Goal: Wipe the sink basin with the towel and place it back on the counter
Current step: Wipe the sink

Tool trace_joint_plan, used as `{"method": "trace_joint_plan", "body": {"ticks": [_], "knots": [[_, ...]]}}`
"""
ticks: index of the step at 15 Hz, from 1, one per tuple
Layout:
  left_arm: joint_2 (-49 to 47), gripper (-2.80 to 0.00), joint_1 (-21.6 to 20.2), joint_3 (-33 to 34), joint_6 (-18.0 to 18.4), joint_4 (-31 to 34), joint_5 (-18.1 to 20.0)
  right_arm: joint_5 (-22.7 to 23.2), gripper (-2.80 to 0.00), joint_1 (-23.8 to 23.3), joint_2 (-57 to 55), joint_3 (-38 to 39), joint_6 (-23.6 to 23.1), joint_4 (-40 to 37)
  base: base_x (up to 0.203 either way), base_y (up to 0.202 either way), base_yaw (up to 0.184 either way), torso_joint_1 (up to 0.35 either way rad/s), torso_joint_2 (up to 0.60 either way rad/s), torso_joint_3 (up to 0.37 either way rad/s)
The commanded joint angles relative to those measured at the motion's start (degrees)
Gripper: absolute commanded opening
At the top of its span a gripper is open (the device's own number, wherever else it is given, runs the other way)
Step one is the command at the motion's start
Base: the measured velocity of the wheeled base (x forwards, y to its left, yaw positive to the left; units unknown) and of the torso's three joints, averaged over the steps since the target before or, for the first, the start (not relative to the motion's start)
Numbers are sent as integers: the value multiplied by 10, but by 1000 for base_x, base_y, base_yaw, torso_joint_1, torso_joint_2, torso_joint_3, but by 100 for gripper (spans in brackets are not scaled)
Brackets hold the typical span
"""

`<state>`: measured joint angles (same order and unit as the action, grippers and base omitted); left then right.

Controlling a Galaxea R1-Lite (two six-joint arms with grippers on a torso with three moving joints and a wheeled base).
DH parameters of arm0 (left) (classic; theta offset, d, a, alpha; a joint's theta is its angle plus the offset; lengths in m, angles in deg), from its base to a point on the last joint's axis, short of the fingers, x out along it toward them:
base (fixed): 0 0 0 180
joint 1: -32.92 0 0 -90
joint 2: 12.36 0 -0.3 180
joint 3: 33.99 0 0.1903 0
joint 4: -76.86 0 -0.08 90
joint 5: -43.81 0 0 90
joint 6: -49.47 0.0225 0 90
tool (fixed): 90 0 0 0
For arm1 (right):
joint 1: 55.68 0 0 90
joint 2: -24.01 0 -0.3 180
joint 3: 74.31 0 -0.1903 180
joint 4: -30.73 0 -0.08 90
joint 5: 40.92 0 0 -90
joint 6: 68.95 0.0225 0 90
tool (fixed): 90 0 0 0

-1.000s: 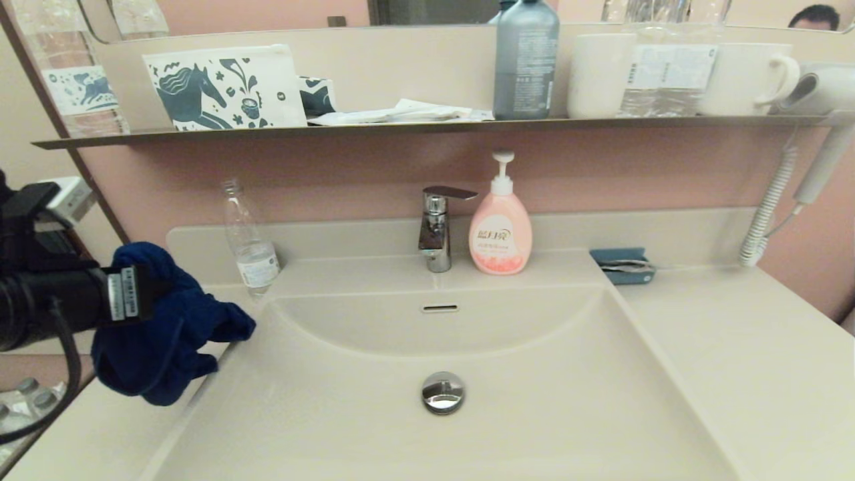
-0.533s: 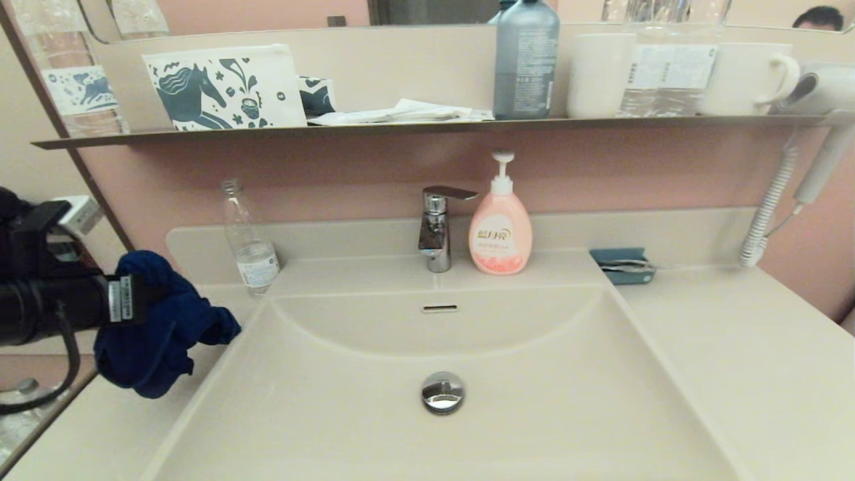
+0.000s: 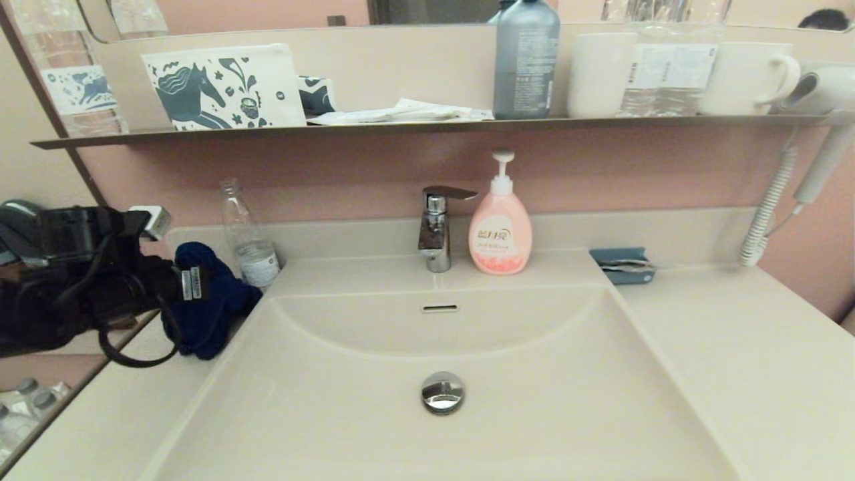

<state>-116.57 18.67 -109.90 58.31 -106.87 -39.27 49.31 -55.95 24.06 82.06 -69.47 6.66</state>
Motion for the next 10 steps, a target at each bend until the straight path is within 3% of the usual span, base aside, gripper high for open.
{"method": "trace_joint_plan", "body": {"ticks": [1, 5, 10], "knots": [[-83, -280, -6, -50, 2, -4, -2, 0, -280, 0, 0, 0, 0, 0, 0, 0, 0, 0, 0, 0], [-146, -280, -31, -91, 7, -6, -2, 0, -280, 0, 0, 0, 0, 0, 0, 0, 0, 0, 0, 0], [-177, -280, -32, -89, 7, -7, -1, 0, -280, 0, 0, 0, 0, 0, 0, 0, 0, 0, 0, 0]]}}
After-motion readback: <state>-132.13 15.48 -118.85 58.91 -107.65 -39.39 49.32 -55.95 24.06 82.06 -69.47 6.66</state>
